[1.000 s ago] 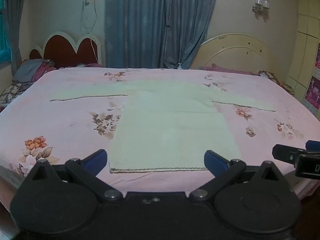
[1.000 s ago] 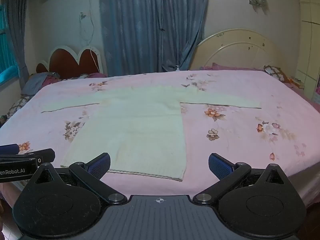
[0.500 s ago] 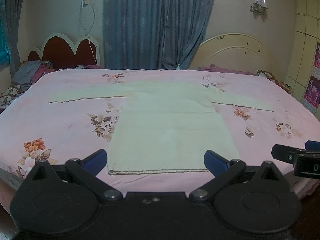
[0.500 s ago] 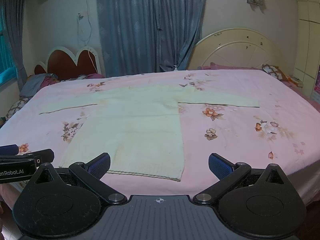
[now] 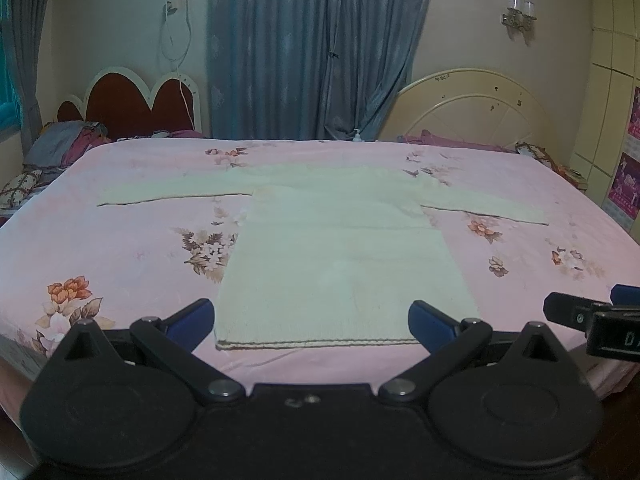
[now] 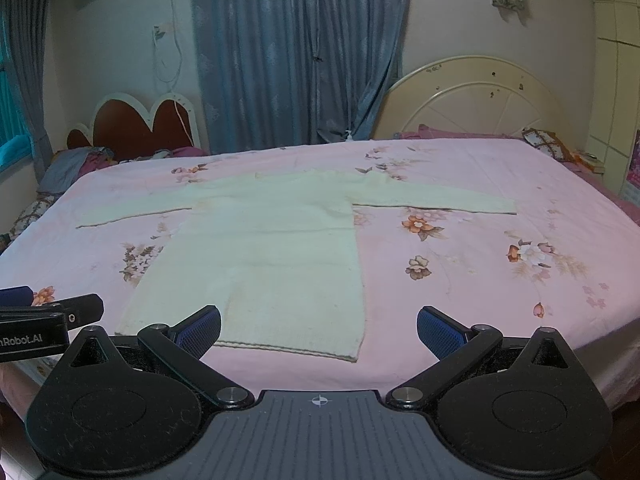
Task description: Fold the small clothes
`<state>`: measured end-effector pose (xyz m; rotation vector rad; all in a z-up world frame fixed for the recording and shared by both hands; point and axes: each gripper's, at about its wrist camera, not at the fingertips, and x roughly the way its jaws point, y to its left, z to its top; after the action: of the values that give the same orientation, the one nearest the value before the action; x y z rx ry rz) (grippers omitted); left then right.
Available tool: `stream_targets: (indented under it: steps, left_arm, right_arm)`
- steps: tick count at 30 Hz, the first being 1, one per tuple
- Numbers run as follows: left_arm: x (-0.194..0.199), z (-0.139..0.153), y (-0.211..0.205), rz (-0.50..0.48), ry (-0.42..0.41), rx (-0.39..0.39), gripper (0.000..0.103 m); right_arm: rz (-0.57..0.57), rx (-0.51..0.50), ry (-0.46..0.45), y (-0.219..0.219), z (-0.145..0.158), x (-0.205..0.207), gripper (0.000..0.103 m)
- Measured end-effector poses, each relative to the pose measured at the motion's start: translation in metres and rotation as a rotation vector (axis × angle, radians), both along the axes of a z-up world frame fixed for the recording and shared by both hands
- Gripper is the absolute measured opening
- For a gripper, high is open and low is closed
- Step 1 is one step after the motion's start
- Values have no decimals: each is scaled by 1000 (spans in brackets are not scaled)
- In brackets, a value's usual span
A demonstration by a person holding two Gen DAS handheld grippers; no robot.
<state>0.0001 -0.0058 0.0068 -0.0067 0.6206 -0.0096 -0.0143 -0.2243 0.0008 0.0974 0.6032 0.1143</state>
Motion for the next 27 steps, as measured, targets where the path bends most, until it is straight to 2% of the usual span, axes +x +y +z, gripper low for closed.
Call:
stream_targets:
  steps: [27]
  left_arm:
    - [-1,0,2,0,-11,0,103]
  right_arm:
    - [-7,-1,0,-2,2,0,103]
